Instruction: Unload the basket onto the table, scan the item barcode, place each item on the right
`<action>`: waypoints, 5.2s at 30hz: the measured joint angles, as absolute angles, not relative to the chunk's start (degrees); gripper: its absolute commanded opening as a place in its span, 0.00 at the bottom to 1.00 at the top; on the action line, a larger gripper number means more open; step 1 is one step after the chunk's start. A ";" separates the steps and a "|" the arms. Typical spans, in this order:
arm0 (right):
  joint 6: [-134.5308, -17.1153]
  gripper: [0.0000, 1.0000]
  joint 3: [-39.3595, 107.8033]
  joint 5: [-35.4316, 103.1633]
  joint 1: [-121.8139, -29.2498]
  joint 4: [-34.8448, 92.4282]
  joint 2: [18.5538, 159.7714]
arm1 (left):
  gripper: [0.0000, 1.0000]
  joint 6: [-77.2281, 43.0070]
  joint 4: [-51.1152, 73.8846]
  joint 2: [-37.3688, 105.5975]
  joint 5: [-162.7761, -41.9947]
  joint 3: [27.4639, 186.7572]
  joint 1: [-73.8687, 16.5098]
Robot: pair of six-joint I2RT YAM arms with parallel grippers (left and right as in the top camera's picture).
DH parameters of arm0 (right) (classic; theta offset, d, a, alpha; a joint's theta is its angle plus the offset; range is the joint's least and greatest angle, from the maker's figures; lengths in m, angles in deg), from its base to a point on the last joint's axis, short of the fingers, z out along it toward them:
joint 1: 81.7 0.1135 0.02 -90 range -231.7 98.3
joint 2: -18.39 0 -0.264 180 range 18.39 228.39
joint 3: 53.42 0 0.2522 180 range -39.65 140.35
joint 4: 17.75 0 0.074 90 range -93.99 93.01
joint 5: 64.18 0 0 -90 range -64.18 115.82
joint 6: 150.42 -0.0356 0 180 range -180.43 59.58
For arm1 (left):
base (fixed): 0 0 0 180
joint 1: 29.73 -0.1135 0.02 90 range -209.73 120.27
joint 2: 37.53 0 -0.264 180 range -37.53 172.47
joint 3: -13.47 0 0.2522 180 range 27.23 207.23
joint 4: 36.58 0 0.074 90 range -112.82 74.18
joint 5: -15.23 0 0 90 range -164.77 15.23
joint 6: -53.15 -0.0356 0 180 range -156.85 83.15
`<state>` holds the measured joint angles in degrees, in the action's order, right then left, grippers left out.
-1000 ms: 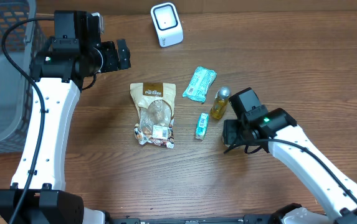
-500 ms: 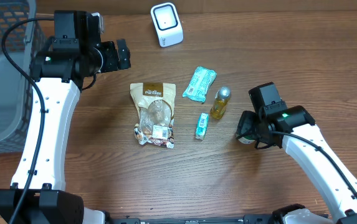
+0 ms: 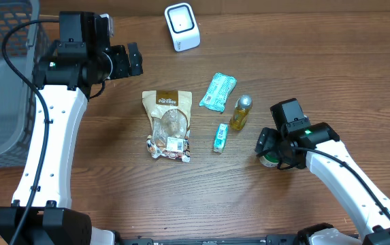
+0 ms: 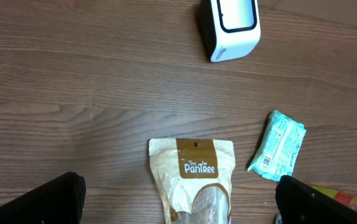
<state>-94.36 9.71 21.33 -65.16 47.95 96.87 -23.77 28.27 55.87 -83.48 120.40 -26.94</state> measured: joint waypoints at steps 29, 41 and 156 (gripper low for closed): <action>-88.87 1.00 28.75 22.49 -67.74 65.81 109.68 | 1.00 -23.74 28.27 55.87 -83.48 120.40 -26.94; -88.85 1.00 20.79 23.67 -67.74 60.04 109.96 | 1.00 -23.74 28.27 55.87 -83.48 120.40 -26.94; -88.87 0.46 14.04 25.57 -67.78 51.05 109.96 | 0.99 -23.77 28.27 55.87 -83.48 120.40 -26.94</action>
<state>-88.87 14.04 25.57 -67.78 51.05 109.96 -23.77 28.27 55.87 -83.48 120.40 -26.94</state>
